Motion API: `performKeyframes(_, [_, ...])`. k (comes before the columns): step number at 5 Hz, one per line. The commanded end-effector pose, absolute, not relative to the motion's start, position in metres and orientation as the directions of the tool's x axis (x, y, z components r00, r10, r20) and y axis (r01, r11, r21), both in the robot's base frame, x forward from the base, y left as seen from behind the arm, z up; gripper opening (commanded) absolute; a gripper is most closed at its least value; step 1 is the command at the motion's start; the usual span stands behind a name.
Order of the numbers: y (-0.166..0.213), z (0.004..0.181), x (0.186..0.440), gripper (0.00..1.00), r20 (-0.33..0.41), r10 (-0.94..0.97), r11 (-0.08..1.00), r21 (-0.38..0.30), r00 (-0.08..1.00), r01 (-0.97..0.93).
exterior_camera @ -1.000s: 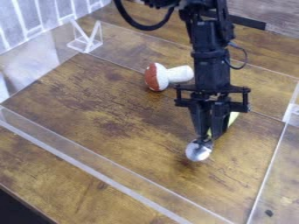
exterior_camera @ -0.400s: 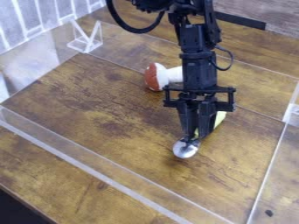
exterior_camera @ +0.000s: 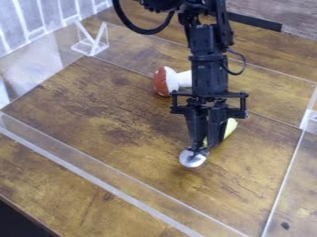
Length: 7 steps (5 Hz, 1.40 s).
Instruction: Move the green spoon to the right
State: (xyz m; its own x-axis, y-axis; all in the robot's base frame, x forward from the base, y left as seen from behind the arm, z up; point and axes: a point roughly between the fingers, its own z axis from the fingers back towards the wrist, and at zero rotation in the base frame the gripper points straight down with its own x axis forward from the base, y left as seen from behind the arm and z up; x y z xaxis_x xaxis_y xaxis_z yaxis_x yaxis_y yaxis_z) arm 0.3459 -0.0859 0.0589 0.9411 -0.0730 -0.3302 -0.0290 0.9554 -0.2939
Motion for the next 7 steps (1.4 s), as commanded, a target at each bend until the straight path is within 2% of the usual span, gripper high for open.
performKeyframes(1, [-0.083,0.099,0.356,0.0,-0.213,-0.113,0.95,-0.31,0.97,0.043])
performKeyframes(2, [-0.079,0.102,0.36,0.0,-0.204,-0.15,0.946,-0.313,0.967,0.081])
performKeyframes(4, [-0.081,0.112,0.351,0.0,-0.192,-0.147,0.946,-0.313,0.97,0.082])
performKeyframes(6, [-0.085,0.127,0.366,0.0,-0.172,-0.243,0.931,-0.318,0.955,0.179])
performKeyframes(7, [-0.074,0.133,0.364,0.0,-0.158,-0.257,0.926,-0.322,0.953,0.196])
